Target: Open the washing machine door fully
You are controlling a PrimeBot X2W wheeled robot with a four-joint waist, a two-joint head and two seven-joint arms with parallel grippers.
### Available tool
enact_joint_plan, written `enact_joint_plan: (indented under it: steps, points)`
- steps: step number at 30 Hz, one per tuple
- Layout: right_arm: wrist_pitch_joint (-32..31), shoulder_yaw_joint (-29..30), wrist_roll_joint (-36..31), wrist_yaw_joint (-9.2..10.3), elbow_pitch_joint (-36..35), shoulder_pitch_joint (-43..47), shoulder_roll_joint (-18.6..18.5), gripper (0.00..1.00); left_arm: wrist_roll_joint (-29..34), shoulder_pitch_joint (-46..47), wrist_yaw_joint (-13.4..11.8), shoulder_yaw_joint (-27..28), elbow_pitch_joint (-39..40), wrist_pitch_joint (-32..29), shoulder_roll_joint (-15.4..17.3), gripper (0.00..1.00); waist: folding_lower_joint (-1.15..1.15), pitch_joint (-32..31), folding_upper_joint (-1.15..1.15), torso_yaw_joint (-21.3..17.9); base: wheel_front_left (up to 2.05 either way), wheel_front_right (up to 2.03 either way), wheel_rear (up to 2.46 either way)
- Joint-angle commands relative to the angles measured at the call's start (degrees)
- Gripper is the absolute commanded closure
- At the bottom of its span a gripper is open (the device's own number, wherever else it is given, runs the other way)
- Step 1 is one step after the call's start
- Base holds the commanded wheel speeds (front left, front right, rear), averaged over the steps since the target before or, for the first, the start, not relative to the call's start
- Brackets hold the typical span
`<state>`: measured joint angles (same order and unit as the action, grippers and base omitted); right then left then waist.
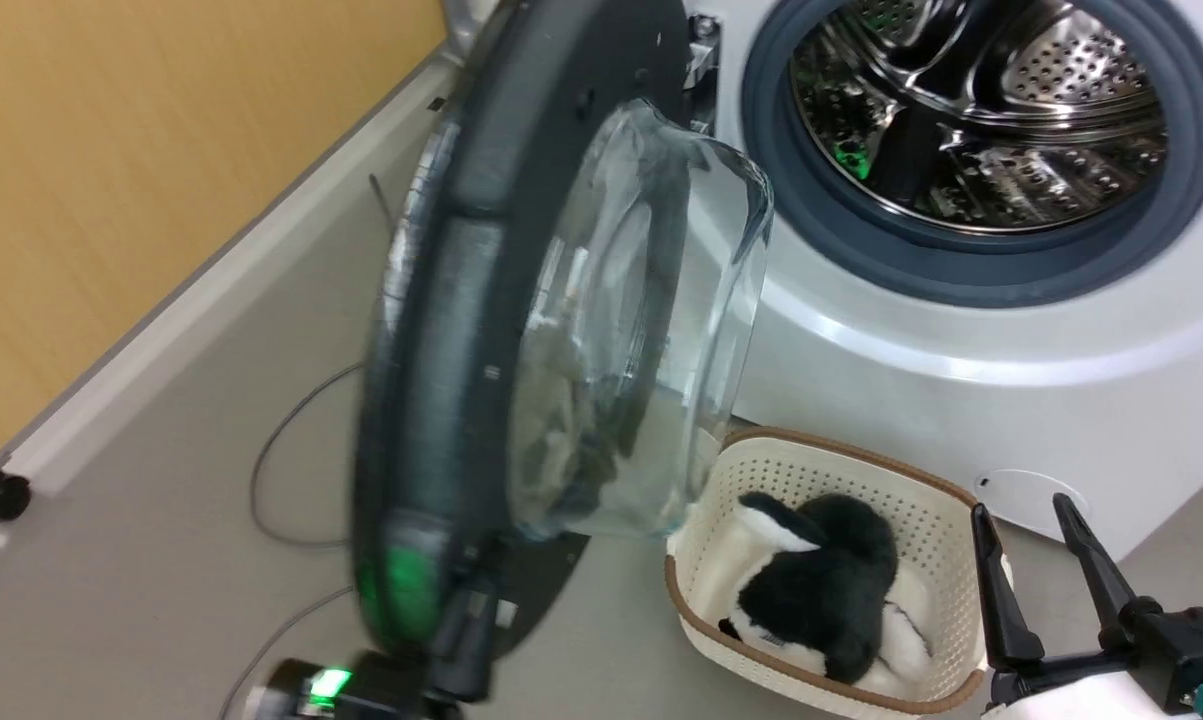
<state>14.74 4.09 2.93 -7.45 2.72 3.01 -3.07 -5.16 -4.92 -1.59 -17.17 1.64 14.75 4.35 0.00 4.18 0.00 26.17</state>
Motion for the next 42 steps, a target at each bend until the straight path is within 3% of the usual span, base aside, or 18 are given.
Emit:
enact_joint_plan:
  steps: [1,9,15,34,42]
  points:
    - [0.3,0.2,-0.3,-0.03,-0.1,-0.7,0.2,0.00,-0.8,0.0,-0.4,1.9,0.4,0.3,0.1,1.00,0.00,0.3,0.00,0.4,0.00,0.00,0.00]
    - [0.3,0.0,-1.1,-0.03,-0.2,-1.6,0.2,0.00,-3.4,1.7,-0.9,13.6,-0.8,0.3,0.4,1.00,0.00,1.8,0.00,0.7,0.00,0.00,0.00]
    - [0.3,0.1,-1.9,-0.03,-0.3,-2.5,0.2,0.00,-5.0,3.6,0.7,22.4,-3.3,0.3,0.5,1.00,0.00,3.3,0.00,0.2,0.00,0.00,0.00]
    - [0.3,0.3,-6.1,-0.03,-1.0,-7.4,0.2,0.00,-4.3,17.1,3.2,39.0,-10.9,0.3,-1.0,1.00,0.00,12.2,0.00,-3.3,0.00,0.00,0.00]
    - [0.3,0.4,-7.2,-0.03,-0.9,-9.5,0.2,0.00,-3.5,22.3,4.2,45.4,-15.9,0.3,1.1,1.00,0.00,14.9,0.00,-4.8,0.00,0.00,0.00]
